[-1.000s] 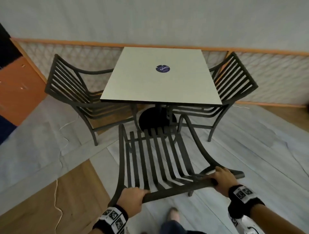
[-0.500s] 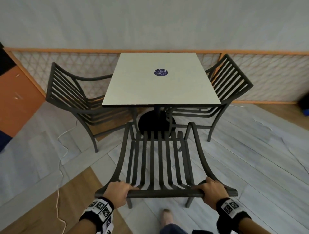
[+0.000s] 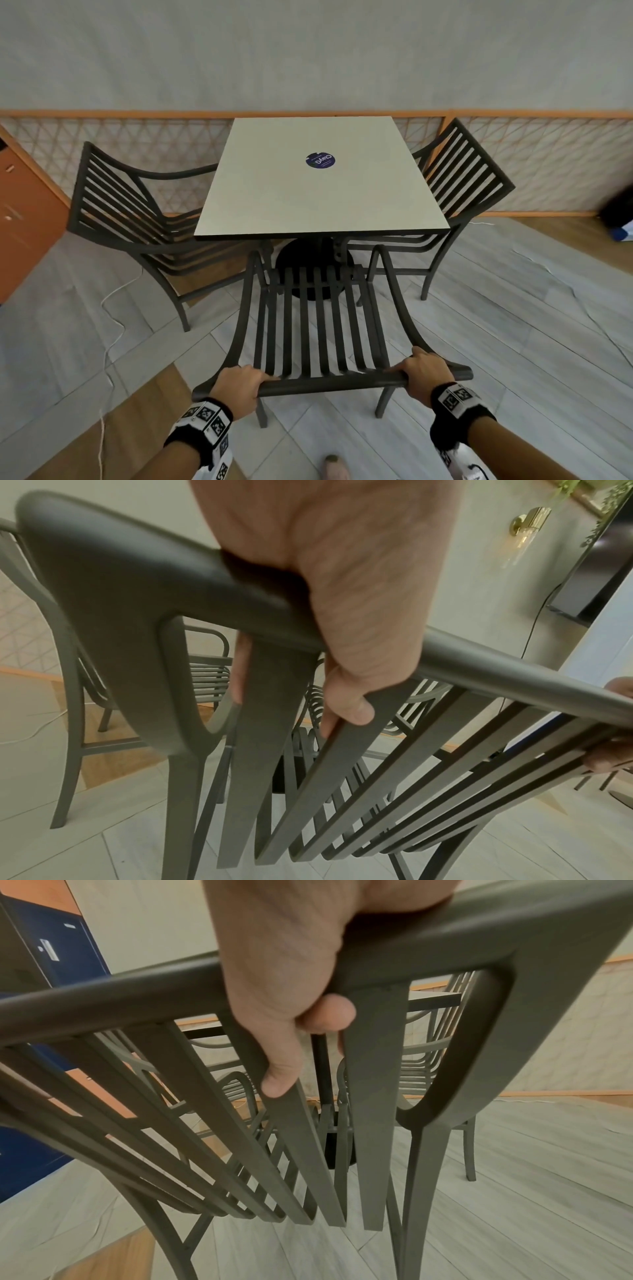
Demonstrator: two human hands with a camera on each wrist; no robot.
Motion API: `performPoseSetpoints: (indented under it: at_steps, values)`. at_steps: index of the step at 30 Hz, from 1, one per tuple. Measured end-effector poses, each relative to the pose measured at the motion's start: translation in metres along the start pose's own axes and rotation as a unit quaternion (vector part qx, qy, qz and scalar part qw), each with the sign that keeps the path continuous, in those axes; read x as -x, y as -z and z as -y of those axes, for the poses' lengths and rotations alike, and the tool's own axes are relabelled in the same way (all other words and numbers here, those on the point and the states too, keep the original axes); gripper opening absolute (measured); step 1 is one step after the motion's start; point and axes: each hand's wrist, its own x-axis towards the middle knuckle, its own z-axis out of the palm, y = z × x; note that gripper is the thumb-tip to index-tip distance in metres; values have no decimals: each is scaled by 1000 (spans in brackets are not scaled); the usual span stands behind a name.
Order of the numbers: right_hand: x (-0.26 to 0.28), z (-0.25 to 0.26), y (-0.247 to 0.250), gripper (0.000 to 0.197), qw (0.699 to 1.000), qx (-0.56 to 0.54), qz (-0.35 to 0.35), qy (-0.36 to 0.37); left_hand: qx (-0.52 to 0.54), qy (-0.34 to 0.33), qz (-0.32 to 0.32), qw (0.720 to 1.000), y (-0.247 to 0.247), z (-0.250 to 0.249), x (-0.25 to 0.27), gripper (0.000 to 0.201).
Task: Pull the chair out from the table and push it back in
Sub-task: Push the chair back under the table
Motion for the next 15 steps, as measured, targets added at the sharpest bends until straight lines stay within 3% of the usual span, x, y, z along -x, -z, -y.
performPoseSetpoints:
  at_steps: [8, 12, 15]
  values:
    - [-13, -5, 0, 35, 1000, -7, 21, 7, 24, -12, 17, 999, -5, 8, -15, 52]
    - [-23, 1, 26, 32, 988, 15, 139, 68, 70, -9, 11, 997, -5, 8, -14, 47]
    - [-37, 23, 63, 53, 959, 68, 252, 110, 88, 15, 6, 996, -6, 14, -8, 46]
